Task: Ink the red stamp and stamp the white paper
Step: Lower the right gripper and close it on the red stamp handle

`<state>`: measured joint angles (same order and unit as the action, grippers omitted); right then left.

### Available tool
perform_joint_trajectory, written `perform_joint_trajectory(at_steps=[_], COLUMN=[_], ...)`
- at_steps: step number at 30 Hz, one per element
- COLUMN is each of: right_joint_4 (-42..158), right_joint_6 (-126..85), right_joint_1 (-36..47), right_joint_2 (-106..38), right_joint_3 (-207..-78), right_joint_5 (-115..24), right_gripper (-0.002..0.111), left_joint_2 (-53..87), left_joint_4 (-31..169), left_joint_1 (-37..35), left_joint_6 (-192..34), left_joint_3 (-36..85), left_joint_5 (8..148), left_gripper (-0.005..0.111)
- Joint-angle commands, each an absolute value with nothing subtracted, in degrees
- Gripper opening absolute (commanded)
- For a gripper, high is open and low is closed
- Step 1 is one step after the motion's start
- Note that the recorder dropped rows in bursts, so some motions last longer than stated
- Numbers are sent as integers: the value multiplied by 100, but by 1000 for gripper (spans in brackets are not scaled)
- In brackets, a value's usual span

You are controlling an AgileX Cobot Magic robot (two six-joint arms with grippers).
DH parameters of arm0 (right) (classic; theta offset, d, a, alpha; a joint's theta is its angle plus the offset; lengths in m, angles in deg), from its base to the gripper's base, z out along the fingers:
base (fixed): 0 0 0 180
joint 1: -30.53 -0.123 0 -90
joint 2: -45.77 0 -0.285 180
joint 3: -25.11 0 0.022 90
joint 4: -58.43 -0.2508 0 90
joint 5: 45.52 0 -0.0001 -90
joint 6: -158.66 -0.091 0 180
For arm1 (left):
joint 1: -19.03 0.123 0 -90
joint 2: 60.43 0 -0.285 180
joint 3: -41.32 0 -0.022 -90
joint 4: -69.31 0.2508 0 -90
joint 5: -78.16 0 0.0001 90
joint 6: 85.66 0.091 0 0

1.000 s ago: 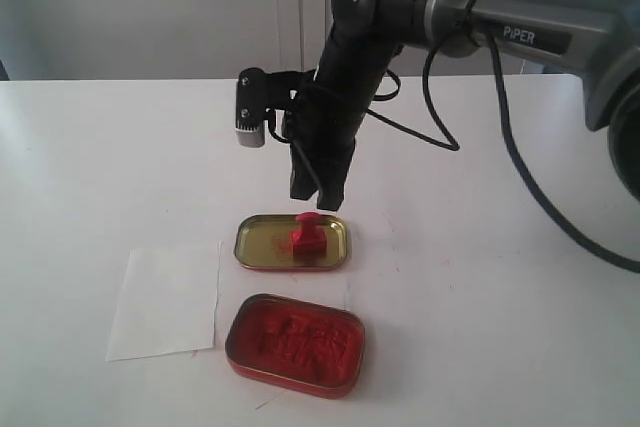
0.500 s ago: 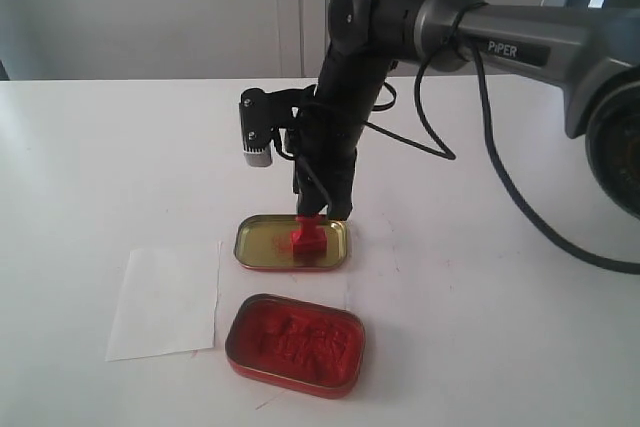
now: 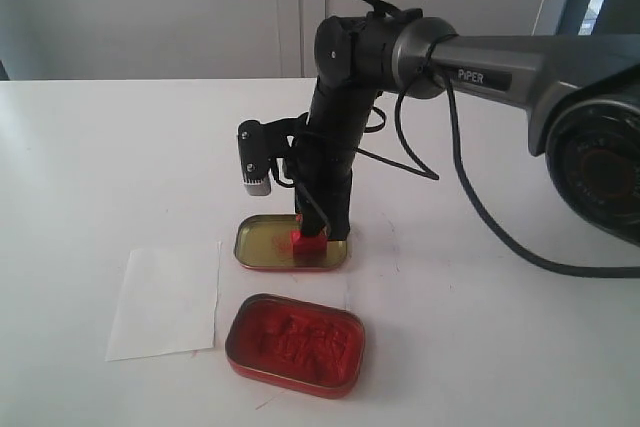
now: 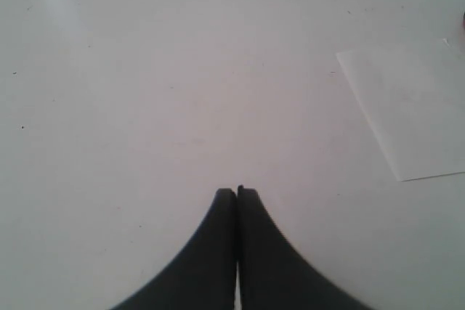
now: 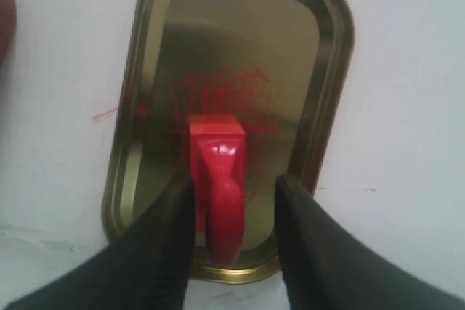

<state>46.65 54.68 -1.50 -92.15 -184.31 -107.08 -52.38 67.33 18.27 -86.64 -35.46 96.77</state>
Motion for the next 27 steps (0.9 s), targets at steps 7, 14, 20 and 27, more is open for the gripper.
perform_joint_trajectory(at_steps=[7, 14, 20, 27], right_joint_4=[4670, 4581, 4568, 4569], right_joint_6=[5533, 5485, 5485, 5485], right_joint_1=[-142, -142, -142, -142], right_joint_2=[-9287, -9334, -9356, -9356], right_joint_3=[-18428, -18428, -18428, -18428], right_joint_5=[-10685, -10674, -10674, -10644], right_gripper=[36, 36, 36, 36], left_joint_2=[-5265, -5265, -5265, -5265], left_joint_4=[6725, 6725, 6725, 6725], left_joint_1=[1838, 1838, 1838, 1838], left_joint_6=[-8689, -8689, -8689, -8689], left_joint_3=[-3590, -3590, -3590, -3590], left_joint_5=[9725, 9725, 9725, 9725], left_gripper=[0, 0, 0, 0])
